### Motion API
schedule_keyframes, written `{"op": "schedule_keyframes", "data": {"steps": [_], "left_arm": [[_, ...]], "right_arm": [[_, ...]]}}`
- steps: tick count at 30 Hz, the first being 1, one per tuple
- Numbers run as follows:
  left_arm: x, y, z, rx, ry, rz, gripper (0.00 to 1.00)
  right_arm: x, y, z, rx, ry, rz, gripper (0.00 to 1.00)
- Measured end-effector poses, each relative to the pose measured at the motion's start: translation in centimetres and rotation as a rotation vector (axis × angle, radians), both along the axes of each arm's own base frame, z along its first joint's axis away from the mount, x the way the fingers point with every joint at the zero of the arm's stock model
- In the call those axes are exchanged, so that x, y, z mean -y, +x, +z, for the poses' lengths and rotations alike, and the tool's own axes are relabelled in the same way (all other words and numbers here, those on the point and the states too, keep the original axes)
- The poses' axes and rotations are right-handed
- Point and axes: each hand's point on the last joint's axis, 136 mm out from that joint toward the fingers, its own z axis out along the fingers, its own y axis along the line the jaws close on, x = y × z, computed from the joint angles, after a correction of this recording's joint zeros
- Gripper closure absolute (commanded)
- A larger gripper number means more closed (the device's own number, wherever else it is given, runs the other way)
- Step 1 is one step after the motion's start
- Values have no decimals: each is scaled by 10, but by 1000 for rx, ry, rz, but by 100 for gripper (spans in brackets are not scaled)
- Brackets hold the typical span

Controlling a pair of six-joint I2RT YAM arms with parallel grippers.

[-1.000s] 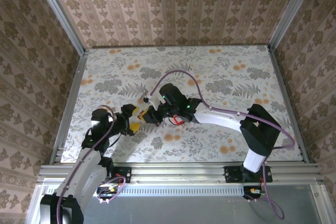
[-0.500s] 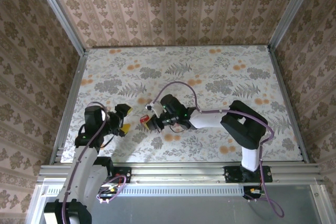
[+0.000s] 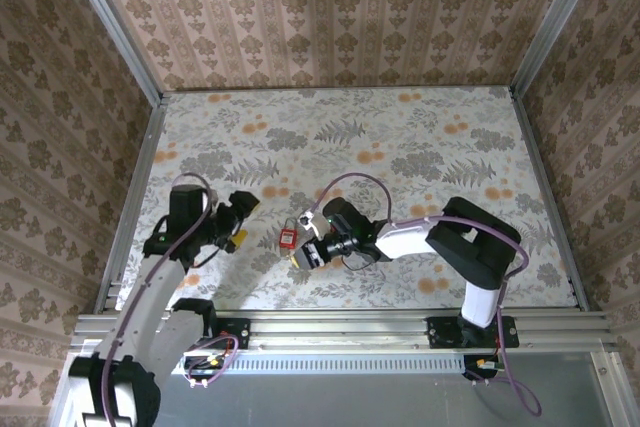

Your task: Unlock with the key

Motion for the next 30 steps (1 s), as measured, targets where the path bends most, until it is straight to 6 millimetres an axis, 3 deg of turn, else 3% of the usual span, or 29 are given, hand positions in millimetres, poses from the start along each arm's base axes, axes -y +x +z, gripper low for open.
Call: {"op": "schedule_keyframes", "data": {"steps": [3,7,10,14,20,25,30], "left_arm": [[11,4,7,20,110,-120,11],[40,8,5,11,305,-353,16],[62,5,-13,-23,451,-532,21],[72,-4,-51,-122,612,-698,24],[60,-19,-94,-268,766,-809,28],[61,-5,-100,-279,819,-805,30],[72,5,-103,-260,846,-811,31]], "right_arm": [[13,1,14,12,-19,-40,37],[38,9,49,73,-56,-141,19],[62,11,83,136,-53,-233,11],[86,10,109,173,-46,-323,6],[111,2,90,146,-108,-383,4],[120,-4,77,128,-130,-390,4],[120,-5,76,129,-123,-392,4]]}}
